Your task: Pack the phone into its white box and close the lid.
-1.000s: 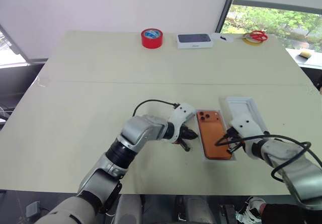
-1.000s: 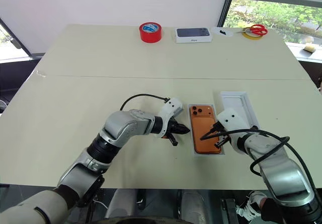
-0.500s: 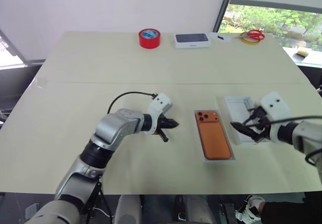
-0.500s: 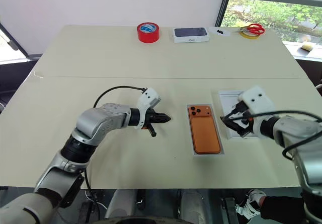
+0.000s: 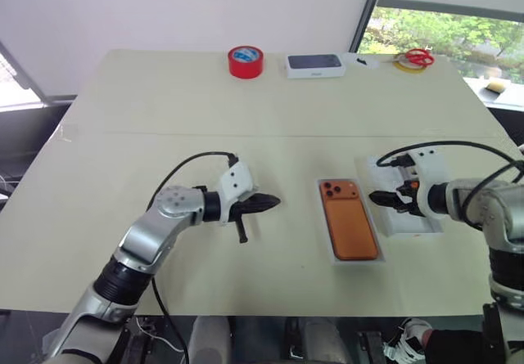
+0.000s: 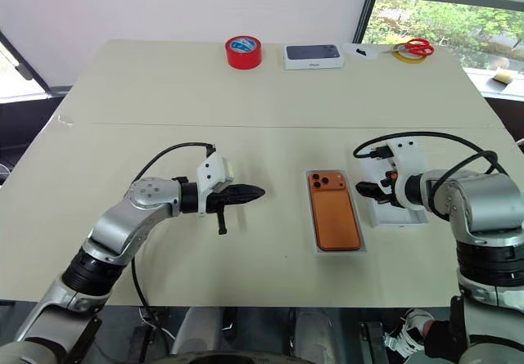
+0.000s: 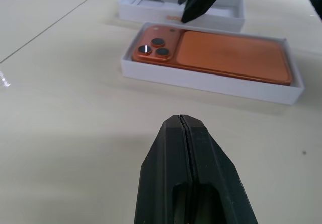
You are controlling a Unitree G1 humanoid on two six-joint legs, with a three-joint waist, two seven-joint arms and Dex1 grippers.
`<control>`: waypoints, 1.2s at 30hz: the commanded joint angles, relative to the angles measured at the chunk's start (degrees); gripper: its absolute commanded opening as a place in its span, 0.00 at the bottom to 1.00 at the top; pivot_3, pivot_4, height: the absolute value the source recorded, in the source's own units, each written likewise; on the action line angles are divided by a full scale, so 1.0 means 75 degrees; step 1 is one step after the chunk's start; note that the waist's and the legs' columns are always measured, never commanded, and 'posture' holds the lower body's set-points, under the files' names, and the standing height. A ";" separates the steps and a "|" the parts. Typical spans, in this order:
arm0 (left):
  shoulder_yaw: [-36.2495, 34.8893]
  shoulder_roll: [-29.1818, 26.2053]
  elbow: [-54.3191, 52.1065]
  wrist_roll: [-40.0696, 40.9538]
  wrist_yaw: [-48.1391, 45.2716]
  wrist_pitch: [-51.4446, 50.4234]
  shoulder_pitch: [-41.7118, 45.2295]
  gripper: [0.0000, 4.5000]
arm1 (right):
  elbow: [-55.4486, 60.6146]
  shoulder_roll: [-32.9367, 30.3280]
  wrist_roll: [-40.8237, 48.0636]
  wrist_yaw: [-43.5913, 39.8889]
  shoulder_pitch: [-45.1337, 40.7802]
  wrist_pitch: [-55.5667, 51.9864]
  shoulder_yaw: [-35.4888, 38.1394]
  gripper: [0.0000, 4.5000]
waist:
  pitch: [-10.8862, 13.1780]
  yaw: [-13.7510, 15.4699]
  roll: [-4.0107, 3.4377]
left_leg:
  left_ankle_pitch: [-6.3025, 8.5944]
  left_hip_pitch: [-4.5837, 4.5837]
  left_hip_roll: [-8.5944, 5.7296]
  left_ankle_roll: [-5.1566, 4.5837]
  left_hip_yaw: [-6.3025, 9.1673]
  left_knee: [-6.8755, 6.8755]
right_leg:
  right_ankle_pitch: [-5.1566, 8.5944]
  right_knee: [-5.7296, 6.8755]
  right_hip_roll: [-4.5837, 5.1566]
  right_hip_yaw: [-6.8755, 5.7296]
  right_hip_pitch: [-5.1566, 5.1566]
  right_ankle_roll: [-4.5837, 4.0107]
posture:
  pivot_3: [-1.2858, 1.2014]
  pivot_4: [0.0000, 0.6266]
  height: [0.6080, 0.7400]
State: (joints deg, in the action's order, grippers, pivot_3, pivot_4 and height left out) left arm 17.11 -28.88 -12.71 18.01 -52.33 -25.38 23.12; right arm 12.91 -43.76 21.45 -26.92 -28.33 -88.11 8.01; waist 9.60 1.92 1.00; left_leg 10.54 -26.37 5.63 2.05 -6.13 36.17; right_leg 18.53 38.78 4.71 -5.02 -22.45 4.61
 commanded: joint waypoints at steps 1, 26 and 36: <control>-0.0066 -0.0045 -0.0297 -0.0058 -0.0107 0.0277 -0.0071 0.00 | -0.0249 0.0059 -0.0147 0.0285 -0.0300 -0.0171 -0.0005 0.57 | 0.0000 -0.0009 0.0000 | 0.0000 -0.0001 0.0000 0.0000 -0.0001 0.0000 | 0.0000 0.0003 0.0000 0.0000 -0.0003 0.0000 | 0.52 0.24 0.93; -0.0884 0.0278 0.0482 0.0020 0.0269 0.0326 0.0165 0.00 | -0.1917 0.0796 0.6216 0.2204 -0.2280 -0.0586 0.3602 0.01 | 0.0005 -0.0171 -0.0011 | -0.0001 0.0002 0.0007 0.0001 -0.0015 0.0001 | 0.0000 0.0033 -0.0002 0.0008 -0.0013 0.0001 | 0.52 0.24 0.93; -0.1097 0.0371 0.1028 0.0039 0.0234 0.0419 0.0643 0.00 | 0.0268 0.2055 1.2207 0.6712 -0.0066 0.2911 0.0821 0.01 | 0.0008 -0.0177 -0.0008 | -0.0002 -0.0005 0.0006 -0.0001 -0.0011 0.0006 | 0.0000 0.0041 -0.0004 0.0008 -0.0019 0.0006 | 0.52 0.24 0.93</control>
State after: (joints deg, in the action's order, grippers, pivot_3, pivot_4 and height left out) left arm 10.19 -25.96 -4.46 17.56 -50.24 -23.21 27.52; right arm 10.81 -28.94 110.38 21.70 -29.01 -70.18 14.36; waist 9.66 0.60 0.94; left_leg 10.53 -26.41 5.68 2.04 -6.19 36.22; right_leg 18.53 39.09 4.68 -4.96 -22.58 4.65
